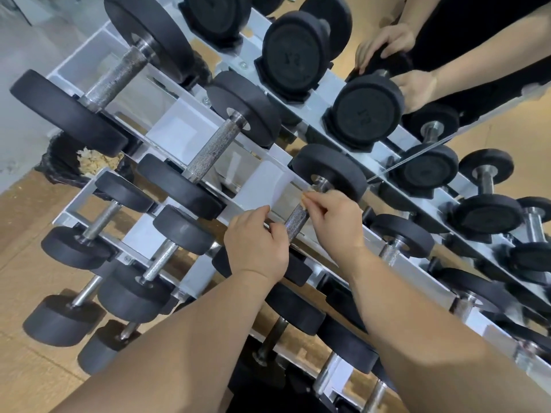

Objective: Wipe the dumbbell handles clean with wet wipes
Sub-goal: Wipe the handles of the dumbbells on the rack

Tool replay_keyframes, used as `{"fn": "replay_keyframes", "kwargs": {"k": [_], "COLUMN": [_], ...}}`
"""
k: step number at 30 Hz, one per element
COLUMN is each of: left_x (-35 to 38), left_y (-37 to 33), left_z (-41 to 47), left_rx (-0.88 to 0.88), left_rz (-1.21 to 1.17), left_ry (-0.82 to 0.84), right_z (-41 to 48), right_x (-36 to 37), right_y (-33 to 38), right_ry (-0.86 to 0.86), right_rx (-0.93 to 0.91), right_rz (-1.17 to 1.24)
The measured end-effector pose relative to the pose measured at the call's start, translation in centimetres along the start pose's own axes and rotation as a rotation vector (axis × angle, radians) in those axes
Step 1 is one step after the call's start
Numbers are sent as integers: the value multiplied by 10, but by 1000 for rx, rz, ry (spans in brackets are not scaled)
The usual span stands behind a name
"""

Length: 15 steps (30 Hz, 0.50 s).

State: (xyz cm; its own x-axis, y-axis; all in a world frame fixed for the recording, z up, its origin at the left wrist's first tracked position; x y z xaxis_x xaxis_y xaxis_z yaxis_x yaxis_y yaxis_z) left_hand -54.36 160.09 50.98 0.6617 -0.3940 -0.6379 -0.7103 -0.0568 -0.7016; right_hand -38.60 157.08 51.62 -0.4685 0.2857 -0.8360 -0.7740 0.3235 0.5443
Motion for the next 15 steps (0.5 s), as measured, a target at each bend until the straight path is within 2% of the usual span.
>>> {"fn": "replay_keyframes", "kwargs": {"k": [4, 6, 9, 12, 15], "left_x": [2, 4, 6, 4, 2], "left_y": [2, 4, 4, 0, -2], "left_z": [1, 2, 2, 1, 1], "left_rx": [10, 8, -35, -47, -70], "left_rz": [-20, -25, -13, -21, -51], "left_ry": [-15, -29, -17, -15, -27], "right_z": [-29, -22, 2, 6, -24], "right_x": [7, 4, 0, 4, 14], "right_y": [4, -1, -11, -12, -4], "right_ry": [181, 200, 32, -102, -18], "right_rx": [-169, -196, -46, 115, 136], "right_rz": [125, 99, 53, 140, 246]}}
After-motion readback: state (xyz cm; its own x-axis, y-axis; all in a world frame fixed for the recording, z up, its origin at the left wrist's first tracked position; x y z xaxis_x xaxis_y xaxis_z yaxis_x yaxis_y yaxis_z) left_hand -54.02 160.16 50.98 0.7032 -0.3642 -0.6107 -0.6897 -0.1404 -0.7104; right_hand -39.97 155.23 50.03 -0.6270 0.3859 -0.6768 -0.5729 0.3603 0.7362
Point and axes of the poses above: each hand's wrist, its own z-axis towards the middle knuckle, its own x-axis out of the palm, y = z × x, the point moved 1 cm from there along z, towards the middle knuckle, and after that the axes turned 6 degrees about z, right-handed, at the moved point
